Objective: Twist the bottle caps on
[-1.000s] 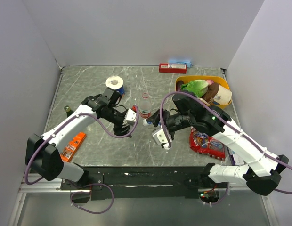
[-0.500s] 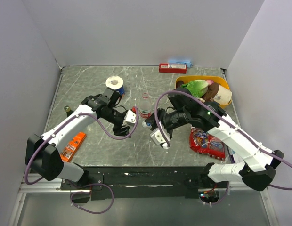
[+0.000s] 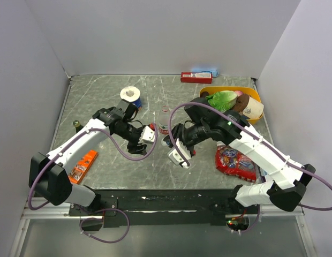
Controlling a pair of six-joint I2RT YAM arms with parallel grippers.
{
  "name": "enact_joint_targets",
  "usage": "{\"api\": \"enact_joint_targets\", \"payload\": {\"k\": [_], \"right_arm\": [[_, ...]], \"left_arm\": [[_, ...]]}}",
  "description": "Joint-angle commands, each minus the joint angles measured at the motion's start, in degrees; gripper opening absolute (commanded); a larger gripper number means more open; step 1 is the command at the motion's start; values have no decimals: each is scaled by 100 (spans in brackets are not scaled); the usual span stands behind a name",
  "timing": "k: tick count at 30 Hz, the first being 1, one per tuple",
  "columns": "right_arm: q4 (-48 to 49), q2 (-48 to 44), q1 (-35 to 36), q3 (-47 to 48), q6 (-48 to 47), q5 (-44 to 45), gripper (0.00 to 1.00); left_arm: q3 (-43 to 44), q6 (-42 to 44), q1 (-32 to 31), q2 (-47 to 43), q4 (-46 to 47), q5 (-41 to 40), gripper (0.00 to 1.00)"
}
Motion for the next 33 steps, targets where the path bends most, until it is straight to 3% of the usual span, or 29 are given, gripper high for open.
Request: {"api": "enact_joint_targets", "payload": {"k": [1, 7, 9, 11, 15, 16, 20, 25, 30, 33], "right_arm": [[-139, 102, 27, 218, -203, 50, 38], [300, -12, 27, -212, -616, 304, 30], [379, -12, 53, -257, -582, 462, 9], [222, 241, 44, 171, -66, 463, 0], [-8, 822, 27, 982, 1706, 603, 0], [106, 918, 27, 1044, 1991, 673, 0], [221, 1121, 18, 1289, 3336, 841, 0], [221, 1682, -78, 1764, 5637, 1043, 0], [-514, 2482, -394, 2809, 7876, 464, 0], [-264, 2678, -579, 2689, 8628, 51, 0]], "left_arm": [[213, 433, -7, -86, -160, 192, 1], [214, 530, -7, -94, -204, 254, 1], [135, 451, -7, -164, -117, 271, 1], [-23, 241, 2, -296, 172, 280, 1], [-436, -655, -7, -665, 1147, 123, 1], [-559, -1257, -7, -770, 1497, 53, 1], [-1453, -2711, -7, -1568, 3699, -535, 1], [-2317, -4362, -138, -2326, 5813, -1704, 1], [-2898, -4490, -1076, -2521, 6949, -3950, 1], [-2863, -4506, -1342, -2275, 7020, -4552, 1]]}}
